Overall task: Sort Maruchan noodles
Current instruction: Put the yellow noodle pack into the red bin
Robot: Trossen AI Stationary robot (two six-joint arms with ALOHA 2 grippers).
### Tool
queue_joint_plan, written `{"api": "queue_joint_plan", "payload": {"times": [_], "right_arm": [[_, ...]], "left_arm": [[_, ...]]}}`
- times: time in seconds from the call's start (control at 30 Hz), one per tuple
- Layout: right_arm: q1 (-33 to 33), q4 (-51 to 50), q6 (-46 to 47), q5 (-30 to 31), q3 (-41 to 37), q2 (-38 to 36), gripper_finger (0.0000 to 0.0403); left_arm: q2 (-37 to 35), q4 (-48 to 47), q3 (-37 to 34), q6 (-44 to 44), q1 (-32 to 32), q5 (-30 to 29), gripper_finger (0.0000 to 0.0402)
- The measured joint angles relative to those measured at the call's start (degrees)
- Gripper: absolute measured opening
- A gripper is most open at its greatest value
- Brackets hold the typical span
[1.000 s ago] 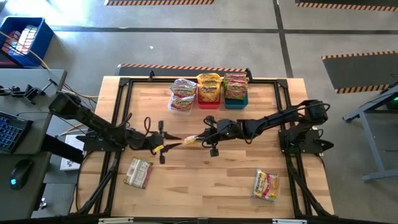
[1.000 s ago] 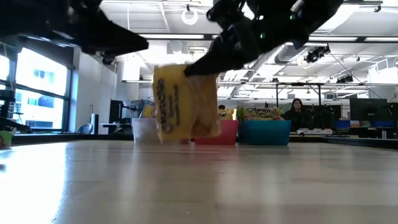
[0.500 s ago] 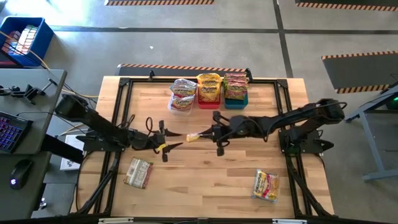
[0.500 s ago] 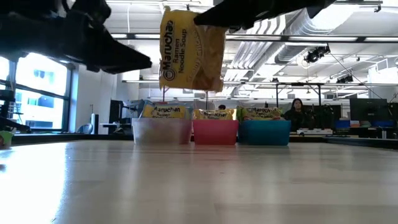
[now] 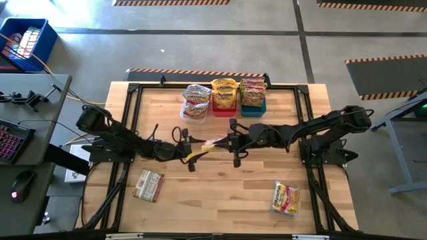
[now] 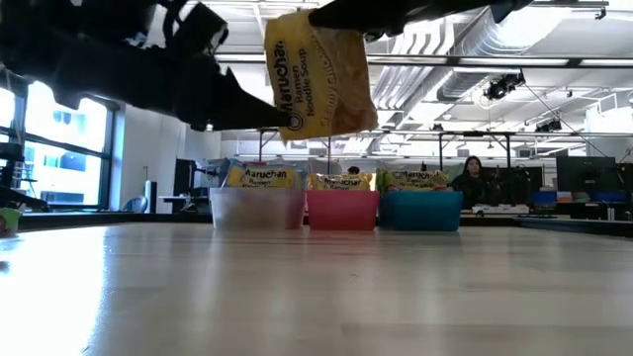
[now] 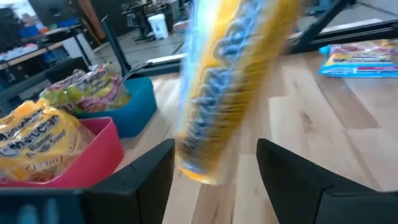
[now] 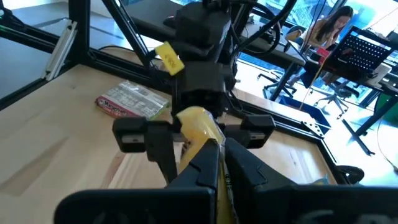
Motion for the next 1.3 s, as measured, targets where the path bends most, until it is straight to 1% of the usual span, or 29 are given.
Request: {"api": "queue_joint_plan", "payload": {"times": [0.23, 0.37, 0.47, 0.57, 0.7, 0.8, 0.9, 1.0, 1.13, 1.23, 1.3], "right_arm": [[0.05, 0.36, -0.22, -0.02, 0.00, 0.00, 0.0000], [0.09, 0.44, -0.15, -0.09, 0.00, 0.00, 0.0000], [0.09, 0.74, -0.12, -0.19, 0.00, 0.02, 0.0000], [0.09, 0.90, 0.00, -0.64, 0.00, 0.02, 0.0000], [0.09, 0.90, 0.23, -0.40, 0.00, 0.04, 0.0000], [0.09, 0.89, 0.85, 1.39, 0.00, 0.04, 0.0002], [0.09, 0.68, 0.94, 3.89, 0.02, 0.04, 0.0020], [0.11, -0.98, 0.44, 9.38, 0.04, -0.24, 0.0057], [-0.13, -6.46, 0.00, 16.39, 0.11, -2.32, 0.0114], [-0.72, -9.68, 0.04, 18.01, 0.13, -4.11, 0.0153], [-1.31, -12.29, 0.05, 16.73, 0.15, -4.64, 0.0173]], "left_arm": [[1.13, 0.03, 0.19, -1.91, 1.39, -0.05, 0.0219], [1.11, 0.56, 0.19, -0.50, 1.46, 3.87, 0.0218], [1.06, 0.83, 0.19, -0.44, 1.43, 5.66, 0.0208], [1.06, 0.80, 0.19, -0.37, 1.43, 6.68, 0.0177], [1.06, 0.75, 0.19, -0.37, 1.43, 7.49, 0.0111], [1.06, 0.31, 0.19, -0.37, 1.43, 7.50, 0.0056], [0.73, -0.83, 0.19, -0.46, 1.52, 8.47, 0.0013], [-1.67, -5.59, 0.19, -2.39, 2.25, 9.30, 0.0008], [-7.34, -17.40, 0.29, -6.64, 4.01, 9.30, 0.0007], [-10.91, -29.76, 2.14, -10.12, 6.01, 9.48, 0.0003], [-11.99, -38.75, 5.18, -12.04, 7.40, 9.69, 0.0002]]}}
